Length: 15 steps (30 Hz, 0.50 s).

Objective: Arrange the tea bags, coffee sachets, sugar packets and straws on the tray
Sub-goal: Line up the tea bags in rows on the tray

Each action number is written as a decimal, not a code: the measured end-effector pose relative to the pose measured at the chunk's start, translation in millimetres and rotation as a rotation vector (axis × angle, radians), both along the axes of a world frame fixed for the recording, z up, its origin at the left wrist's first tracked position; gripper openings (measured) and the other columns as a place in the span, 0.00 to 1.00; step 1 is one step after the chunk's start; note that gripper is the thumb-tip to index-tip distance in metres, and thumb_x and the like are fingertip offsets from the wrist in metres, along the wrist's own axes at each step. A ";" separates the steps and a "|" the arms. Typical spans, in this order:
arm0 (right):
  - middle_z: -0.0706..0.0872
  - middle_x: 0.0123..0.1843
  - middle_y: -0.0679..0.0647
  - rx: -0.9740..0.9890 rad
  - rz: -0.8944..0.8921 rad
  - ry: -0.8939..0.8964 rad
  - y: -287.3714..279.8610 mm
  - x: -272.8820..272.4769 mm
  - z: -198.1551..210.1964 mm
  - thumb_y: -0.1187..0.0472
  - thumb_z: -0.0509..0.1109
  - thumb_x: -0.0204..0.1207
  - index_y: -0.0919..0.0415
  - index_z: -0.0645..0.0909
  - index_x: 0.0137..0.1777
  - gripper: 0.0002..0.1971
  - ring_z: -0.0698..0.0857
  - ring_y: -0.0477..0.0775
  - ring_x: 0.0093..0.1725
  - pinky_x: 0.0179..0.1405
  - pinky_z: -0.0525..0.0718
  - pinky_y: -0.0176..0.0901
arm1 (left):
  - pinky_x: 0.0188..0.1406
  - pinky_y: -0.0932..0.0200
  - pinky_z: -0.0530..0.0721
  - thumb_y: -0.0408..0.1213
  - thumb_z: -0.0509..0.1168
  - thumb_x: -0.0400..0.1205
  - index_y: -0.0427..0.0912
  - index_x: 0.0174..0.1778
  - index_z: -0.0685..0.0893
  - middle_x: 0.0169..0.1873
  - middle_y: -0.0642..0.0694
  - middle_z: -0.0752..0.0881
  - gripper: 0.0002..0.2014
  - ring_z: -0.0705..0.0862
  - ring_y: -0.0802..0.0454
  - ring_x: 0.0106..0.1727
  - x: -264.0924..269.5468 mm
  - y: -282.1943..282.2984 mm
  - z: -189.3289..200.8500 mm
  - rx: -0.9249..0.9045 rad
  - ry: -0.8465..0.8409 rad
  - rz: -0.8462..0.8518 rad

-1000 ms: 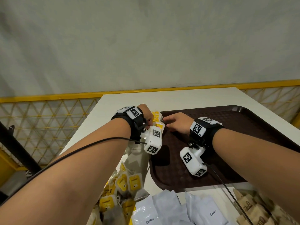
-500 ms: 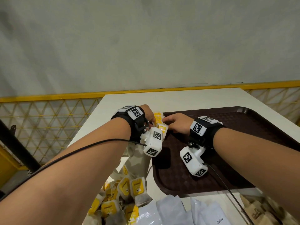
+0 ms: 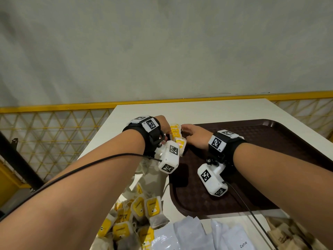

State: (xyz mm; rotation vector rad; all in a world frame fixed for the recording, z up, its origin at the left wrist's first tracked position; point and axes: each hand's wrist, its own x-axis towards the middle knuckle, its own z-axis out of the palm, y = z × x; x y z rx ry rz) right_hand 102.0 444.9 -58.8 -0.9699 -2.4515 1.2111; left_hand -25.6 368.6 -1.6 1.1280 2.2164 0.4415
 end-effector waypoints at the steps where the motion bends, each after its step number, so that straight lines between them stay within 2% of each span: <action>1: 0.71 0.79 0.56 -0.028 0.015 0.007 -0.2 0.0 -0.9 0.75 0.63 0.75 0.65 0.65 0.79 0.31 0.69 0.52 0.78 0.77 0.67 0.44 | 0.35 0.65 0.82 0.31 0.62 0.83 0.39 0.34 0.75 0.35 0.43 0.81 0.11 0.82 0.47 0.36 0.4 -1.6 -0.6 0.017 -0.020 0.007; 6: 0.74 0.77 0.56 0.009 -0.060 0.012 3.4 -0.9 -5.8 0.76 0.60 0.73 0.63 0.68 0.78 0.31 0.72 0.53 0.76 0.78 0.68 0.49 | 0.30 0.66 0.81 0.30 0.62 0.83 0.38 0.36 0.75 0.33 0.45 0.81 0.09 0.81 0.51 0.31 -2.7 -2.9 -0.2 0.065 -0.003 0.007; 8: 0.75 0.76 0.56 -0.026 -0.054 0.014 1.5 -1.0 -6.0 0.77 0.59 0.74 0.64 0.66 0.79 0.31 0.73 0.52 0.76 0.76 0.70 0.46 | 0.32 0.66 0.82 0.30 0.62 0.83 0.37 0.41 0.77 0.34 0.44 0.81 0.05 0.83 0.49 0.33 -4.8 -4.7 2.1 0.061 -0.015 0.010; 9: 0.78 0.73 0.55 -0.040 -0.046 0.016 1.7 -1.2 -7.1 0.77 0.59 0.75 0.66 0.67 0.78 0.30 0.75 0.51 0.74 0.73 0.73 0.41 | 0.35 0.65 0.83 0.30 0.62 0.83 0.35 0.44 0.78 0.35 0.44 0.82 0.03 0.83 0.47 0.36 -5.2 -5.6 2.4 0.058 -0.010 0.007; 11: 0.84 0.57 0.53 -0.057 -0.082 0.049 -1.6 -0.4 -4.3 0.77 0.59 0.77 0.68 0.73 0.72 0.23 0.82 0.48 0.57 0.53 0.81 0.29 | 0.45 0.57 0.86 0.30 0.63 0.82 0.34 0.49 0.79 0.39 0.42 0.84 0.03 0.84 0.44 0.42 -5.2 -5.2 0.6 0.057 -0.004 -0.017; 12: 0.83 0.50 0.54 -0.060 -0.150 0.080 -3.3 -0.2 -2.6 0.75 0.59 0.79 0.69 0.75 0.69 0.19 0.83 0.49 0.48 0.47 0.82 0.32 | 0.50 0.54 0.86 0.30 0.63 0.82 0.34 0.50 0.80 0.42 0.41 0.85 0.04 0.84 0.44 0.44 -4.8 -5.6 -0.4 0.051 0.012 -0.030; 14: 0.83 0.46 0.61 -0.111 -0.284 0.154 -9.9 2.8 3.5 0.66 0.62 0.82 0.70 0.80 0.59 0.11 0.82 0.55 0.40 0.46 0.85 0.46 | 0.55 0.52 0.85 0.30 0.64 0.82 0.35 0.51 0.80 0.46 0.40 0.85 0.04 0.84 0.44 0.45 -3.7 -6.4 -1.8 0.051 0.020 -0.054; 15: 0.83 0.46 0.63 -0.145 -0.304 0.175 -14.5 4.9 7.4 0.60 0.64 0.82 0.69 0.81 0.54 0.11 0.81 0.55 0.39 0.47 0.85 0.50 | 0.55 0.53 0.85 0.30 0.63 0.82 0.35 0.51 0.80 0.46 0.40 0.85 0.04 0.84 0.44 0.45 -3.1 -6.1 -2.5 0.049 0.026 -0.061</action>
